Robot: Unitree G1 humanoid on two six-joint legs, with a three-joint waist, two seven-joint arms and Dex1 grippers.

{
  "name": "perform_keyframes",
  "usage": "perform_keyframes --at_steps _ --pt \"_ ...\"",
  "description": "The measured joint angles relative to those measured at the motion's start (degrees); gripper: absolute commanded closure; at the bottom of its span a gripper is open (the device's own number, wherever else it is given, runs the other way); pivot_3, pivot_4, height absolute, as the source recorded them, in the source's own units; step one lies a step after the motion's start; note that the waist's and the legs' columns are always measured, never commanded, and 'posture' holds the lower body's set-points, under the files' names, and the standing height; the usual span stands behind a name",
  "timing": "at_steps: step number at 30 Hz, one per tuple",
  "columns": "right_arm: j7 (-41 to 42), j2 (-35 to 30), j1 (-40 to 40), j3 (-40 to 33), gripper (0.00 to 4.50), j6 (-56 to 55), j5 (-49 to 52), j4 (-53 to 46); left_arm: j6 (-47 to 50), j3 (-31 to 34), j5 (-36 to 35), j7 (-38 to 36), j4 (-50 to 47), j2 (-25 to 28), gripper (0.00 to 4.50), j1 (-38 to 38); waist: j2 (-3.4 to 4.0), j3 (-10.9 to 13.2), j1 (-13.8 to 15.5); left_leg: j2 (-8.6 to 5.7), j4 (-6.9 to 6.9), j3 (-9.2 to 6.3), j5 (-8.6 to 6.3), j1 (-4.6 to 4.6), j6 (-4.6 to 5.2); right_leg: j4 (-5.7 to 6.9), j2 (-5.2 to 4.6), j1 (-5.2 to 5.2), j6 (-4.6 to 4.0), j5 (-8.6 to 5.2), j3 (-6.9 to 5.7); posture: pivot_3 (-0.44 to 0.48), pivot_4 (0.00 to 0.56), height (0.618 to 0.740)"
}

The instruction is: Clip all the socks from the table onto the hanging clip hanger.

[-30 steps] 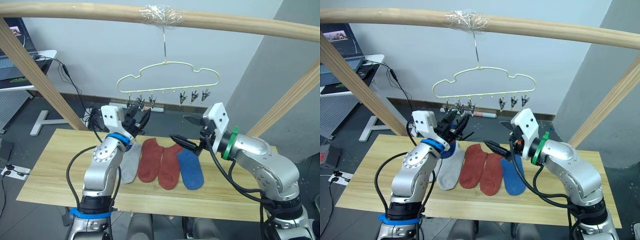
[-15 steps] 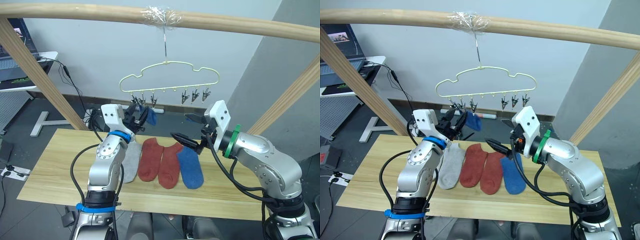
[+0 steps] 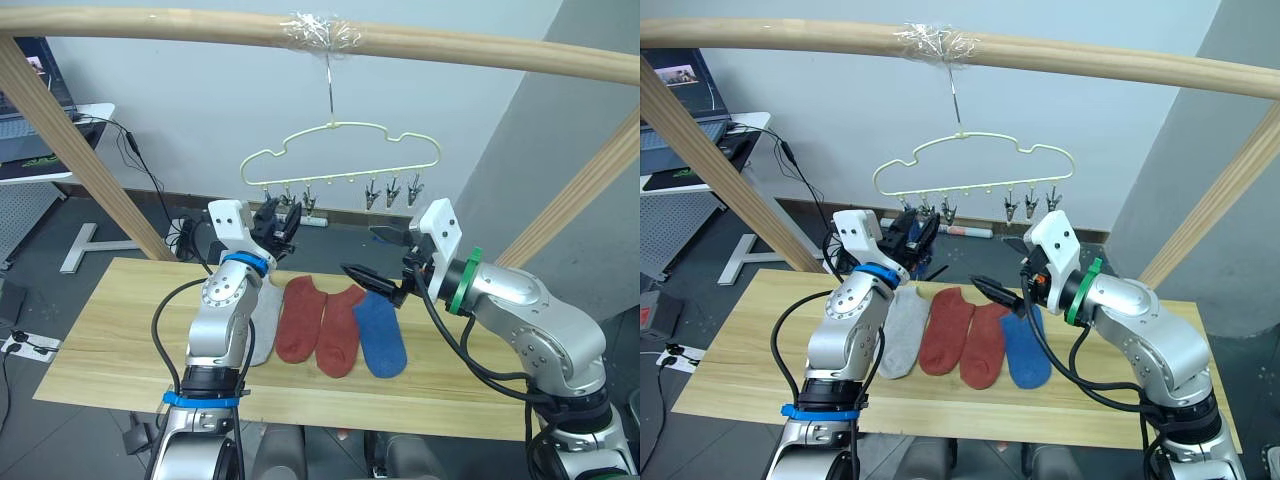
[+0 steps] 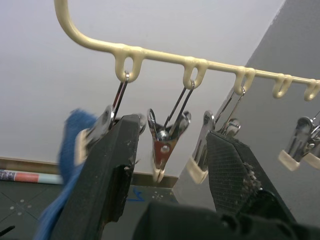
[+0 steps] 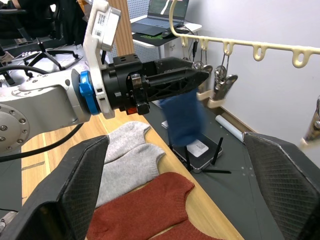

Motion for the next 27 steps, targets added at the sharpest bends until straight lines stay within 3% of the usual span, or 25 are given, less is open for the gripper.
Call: perform_keyframes --at_steps 12,21,27 --pt "-0.5 -0.2 0.0 -0.2 0.00 0.4 0.5 -0.7 1.9 -0.6 0.1 -0.9 -7.6 1.3 2.08 7.5 0.00 0.0 -0.2 0.01 0.00 -0.02 0.00 0.01 0.00 0.01 0.00 0.01 0.00 0.00 -0.02 0.160 0.181 0.740" --pt "-0.6 -0.2 -0.1 -0.3 0.00 0.4 0.9 -0.7 1.5 -1.8 0.7 0.5 -5.7 -1.5 2.08 3.5 0.00 0.0 -0.1 -0.02 0.02 -0.05 0.01 0.02 0.02 -0.01 -0.01 0.06 0.04 0.02 -0.04 0.152 0.181 0.740" --pt "-1.0 -0.6 -0.1 -0.9 0.00 0.5 0.9 -0.7 1.5 -1.9 0.9 0.0 -6.0 -1.0 2.08 5.4 0.00 0.0 -0.6 -0.01 -0.02 -0.05 0.01 0.03 0.03 -0.04 0.00 0.06 0.04 0.01 -0.01 0.140 0.184 0.740"
